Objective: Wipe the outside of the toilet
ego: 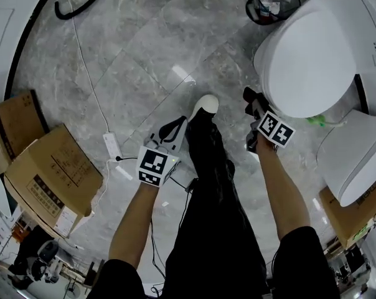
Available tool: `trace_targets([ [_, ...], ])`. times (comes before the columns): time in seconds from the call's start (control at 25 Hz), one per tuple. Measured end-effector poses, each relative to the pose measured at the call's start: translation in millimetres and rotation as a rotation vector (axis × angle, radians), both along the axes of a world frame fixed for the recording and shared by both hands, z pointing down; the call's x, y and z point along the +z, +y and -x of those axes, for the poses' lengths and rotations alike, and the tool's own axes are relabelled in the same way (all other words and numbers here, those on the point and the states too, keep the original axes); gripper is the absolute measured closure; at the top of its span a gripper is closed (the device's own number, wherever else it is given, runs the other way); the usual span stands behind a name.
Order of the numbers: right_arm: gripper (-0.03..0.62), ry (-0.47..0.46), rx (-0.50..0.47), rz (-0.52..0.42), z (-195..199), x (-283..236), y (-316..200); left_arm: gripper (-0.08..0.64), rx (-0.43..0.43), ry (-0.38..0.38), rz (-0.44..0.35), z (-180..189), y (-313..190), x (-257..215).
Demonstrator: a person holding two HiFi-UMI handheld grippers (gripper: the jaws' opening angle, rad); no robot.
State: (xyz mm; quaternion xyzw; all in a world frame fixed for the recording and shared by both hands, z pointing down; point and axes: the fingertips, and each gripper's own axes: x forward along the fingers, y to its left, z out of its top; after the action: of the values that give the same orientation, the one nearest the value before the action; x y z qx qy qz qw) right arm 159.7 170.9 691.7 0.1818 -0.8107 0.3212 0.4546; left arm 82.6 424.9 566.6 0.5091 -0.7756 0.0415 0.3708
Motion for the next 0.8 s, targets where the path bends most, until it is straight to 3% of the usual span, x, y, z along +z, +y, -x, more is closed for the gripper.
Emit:
trace_targets([
  [0.12, 0.469, 0.021, 0.038, -0.006, 11.6, 2.0, 2.7, 0.56, 0.086, 0.003, 0.001, 31.0, -14.5, -3.8],
  [0.36, 0.469, 0.086, -0.069, 0.012, 32.7, -5.7, 22.0, 0.56, 0.212, -0.021, -0.005, 99.2, -47.9, -26.5],
  [0.64, 0.469, -0.026, -0.092, 0.064, 96.8, -78.5, 38.2, 0.56, 0.285, -0.069, 0.009, 184.1, -107.3, -86.5],
  [0.8, 0.469, -0.119, -0.062, 0.049, 145.9, -124.0, 19.0, 0.56, 0.33, -0.141, -0.036, 226.8, -160.8, -131.0],
])
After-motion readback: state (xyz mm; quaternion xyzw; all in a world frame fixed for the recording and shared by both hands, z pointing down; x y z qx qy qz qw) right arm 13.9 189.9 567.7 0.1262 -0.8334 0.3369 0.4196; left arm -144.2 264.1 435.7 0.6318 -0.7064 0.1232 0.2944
